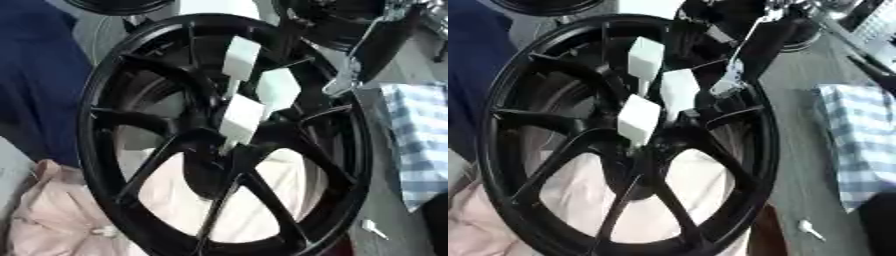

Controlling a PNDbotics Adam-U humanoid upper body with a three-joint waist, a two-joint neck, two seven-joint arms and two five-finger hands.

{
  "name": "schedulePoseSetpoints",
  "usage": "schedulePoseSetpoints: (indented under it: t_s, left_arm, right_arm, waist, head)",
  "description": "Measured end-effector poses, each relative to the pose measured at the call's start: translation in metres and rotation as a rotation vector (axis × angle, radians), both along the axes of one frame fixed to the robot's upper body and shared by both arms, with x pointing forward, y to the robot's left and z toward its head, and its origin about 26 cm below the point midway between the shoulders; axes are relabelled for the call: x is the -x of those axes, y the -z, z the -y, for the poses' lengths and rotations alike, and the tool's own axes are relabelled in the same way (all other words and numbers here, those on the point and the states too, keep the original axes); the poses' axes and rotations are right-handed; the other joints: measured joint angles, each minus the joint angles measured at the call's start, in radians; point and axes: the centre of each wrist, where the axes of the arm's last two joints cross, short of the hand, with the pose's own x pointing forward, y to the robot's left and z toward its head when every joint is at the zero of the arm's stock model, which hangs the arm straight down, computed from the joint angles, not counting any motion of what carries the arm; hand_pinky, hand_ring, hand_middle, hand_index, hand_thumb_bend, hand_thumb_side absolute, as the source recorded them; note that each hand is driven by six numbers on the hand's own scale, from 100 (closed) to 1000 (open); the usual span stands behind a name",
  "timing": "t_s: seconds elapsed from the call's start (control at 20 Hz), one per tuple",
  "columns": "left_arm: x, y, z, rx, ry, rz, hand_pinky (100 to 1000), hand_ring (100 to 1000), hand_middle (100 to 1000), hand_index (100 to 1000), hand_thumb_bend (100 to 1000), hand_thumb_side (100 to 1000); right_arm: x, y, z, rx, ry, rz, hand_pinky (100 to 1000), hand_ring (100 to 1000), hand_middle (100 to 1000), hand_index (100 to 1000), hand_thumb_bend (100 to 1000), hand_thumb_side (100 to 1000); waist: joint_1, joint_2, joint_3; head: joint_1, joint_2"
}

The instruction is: Pull the pin out of the wheel hub.

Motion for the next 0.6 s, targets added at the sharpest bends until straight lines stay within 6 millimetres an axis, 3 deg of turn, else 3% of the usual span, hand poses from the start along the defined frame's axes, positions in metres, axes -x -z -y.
schedulePoseSetpoints:
  t_s: [0.35, 0.6]
  left_arm:
    - [-0.0003, 0.0012, 0.0009, 0.006, 0.003, -0.003, 739, 647, 580, 711, 100, 797]
    - [-0.0004, 0.0013, 0.0012, 0.006, 0.006, -0.006, 739, 648, 580, 711, 100, 799]
  right_arm:
    - [0.0002, 0.0033, 0.0002, -0.024, 0.072, 0.034, 820, 764, 611, 730, 613, 193]
    - [-0.0008, 0.0076, -0.0009, -0.025, 0.089, 0.029, 818, 764, 609, 729, 610, 194]
  waist:
    - [0.0, 0.002, 0.006]
    - [-0.001, 0.006, 0.013]
  head:
    - [-0.004, 0.005]
    - [-0.01, 0.025]
